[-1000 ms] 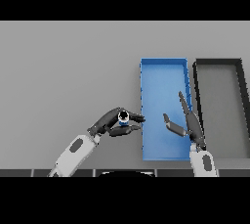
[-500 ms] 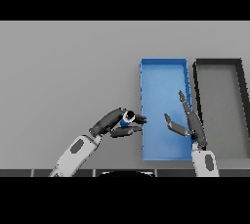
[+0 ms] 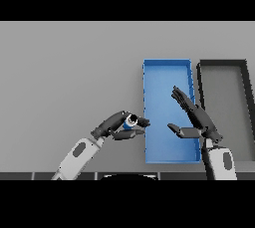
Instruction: Pick up the blue pipe and place it into the blue bin.
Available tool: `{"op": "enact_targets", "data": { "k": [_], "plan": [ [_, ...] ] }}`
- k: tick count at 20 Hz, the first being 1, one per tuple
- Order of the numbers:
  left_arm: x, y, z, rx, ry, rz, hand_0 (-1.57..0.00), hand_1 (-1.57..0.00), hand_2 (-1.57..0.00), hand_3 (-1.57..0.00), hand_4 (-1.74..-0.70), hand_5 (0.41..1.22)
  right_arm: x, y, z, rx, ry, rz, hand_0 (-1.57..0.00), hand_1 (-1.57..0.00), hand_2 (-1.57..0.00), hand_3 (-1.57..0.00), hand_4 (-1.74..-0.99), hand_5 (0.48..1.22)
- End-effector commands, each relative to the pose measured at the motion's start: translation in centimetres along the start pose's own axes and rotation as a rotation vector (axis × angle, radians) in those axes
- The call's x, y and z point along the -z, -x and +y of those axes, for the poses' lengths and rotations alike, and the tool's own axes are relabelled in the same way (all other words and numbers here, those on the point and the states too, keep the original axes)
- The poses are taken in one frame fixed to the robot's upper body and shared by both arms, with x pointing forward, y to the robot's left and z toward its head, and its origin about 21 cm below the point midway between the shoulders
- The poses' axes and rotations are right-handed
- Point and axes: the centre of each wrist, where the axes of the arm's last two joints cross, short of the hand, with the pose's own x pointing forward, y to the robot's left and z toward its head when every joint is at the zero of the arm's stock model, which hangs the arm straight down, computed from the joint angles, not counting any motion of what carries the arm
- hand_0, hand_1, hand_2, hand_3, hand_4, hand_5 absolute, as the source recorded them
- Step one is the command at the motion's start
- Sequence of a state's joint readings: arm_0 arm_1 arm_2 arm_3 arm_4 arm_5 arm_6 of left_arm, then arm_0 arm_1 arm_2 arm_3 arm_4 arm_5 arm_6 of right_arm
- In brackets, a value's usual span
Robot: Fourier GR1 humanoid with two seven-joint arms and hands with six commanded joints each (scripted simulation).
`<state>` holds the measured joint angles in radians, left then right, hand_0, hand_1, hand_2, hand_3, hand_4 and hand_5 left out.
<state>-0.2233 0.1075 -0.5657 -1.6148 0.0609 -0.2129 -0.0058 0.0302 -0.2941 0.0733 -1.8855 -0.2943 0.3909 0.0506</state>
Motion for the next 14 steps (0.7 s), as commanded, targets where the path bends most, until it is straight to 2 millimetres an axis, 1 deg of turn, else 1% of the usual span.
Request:
{"op": "enact_targets", "data": {
  "k": [1,2,4,7,9,10,11,12,13,14],
  "plan": [
    [-0.1,-0.1,-0.1,0.001,-0.001,-0.006,-1.57,-1.57,-1.57,-1.44,-1.73,1.221,0.7,-1.2,0.0,0.006,-0.069,-0.004,0.0,0.0,0.0,0.0,-1.313,0.517],
    [-0.2,-0.2,-0.1,0.008,0.002,-0.01,-1.57,-1.57,-1.57,-1.44,-1.73,1.221,1.5,-2.2,0.2,0.011,-0.129,-0.002,0.0,0.0,0.0,0.0,-1.326,0.507],
    [0.2,-0.2,0.1,0.017,-0.003,0.011,-1.57,-1.57,-1.57,-1.44,-1.73,1.221,2.7,-4.2,0.9,-0.026,-0.256,-0.033,0.0,0.0,0.0,0.0,-1.335,0.507],
    [0.1,-0.5,0.1,0.029,-0.002,0.012,-1.57,-1.57,-1.57,-1.44,-1.73,1.221,4.6,-6.5,2.1,-0.052,-0.387,-0.05,0.0,0.0,0.0,0.0,-1.338,0.495],
    [-0.1,-0.4,0.0,0.031,0.0,0.011,-1.57,-1.57,-1.57,-1.44,-1.73,1.221,5.6,-7.4,2.9,-0.077,-0.447,-0.05,0.0,0.0,0.0,0.0,-1.328,0.486],
    [0.1,-0.5,0.4,0.033,0.0,0.013,-1.57,-1.57,-1.57,-1.44,-1.73,1.221,5.9,-7.7,3.3,-0.089,-0.466,-0.057,0.0,0.0,0.0,0.0,-1.326,0.485],
    [0.2,-0.6,0.5,0.024,0.001,0.016,-1.57,-1.57,-1.57,-1.44,-1.73,1.221,6.8,-8.0,3.8,-0.098,-0.5,-0.064,0.0,0.0,0.0,0.0,-1.324,0.488],
    [-0.1,-0.7,0.3,0.018,0.01,-0.007,-1.57,-1.57,-1.57,-1.44,-1.73,1.221,6.9,-8.4,4.2,-0.109,-0.532,-0.079,0.0,0.0,0.0,0.0,-1.318,0.49],
    [0.1,-0.4,0.0,0.019,0.019,-0.011,-1.57,-1.57,-1.57,-1.44,-1.73,1.221,7.4,-8.3,4.5,-0.12,-0.557,-0.075,0.0,0.0,0.0,0.0,-1.307,0.497],
    [0.2,-0.5,0.2,0.022,0.023,-0.023,-1.57,-1.57,-1.57,-1.47,-1.67,1.221,8.5,-8.6,5.0,-0.134,-0.571,-0.075,0.0,0.0,0.0,0.0,-1.288,0.502]
  ]
}}
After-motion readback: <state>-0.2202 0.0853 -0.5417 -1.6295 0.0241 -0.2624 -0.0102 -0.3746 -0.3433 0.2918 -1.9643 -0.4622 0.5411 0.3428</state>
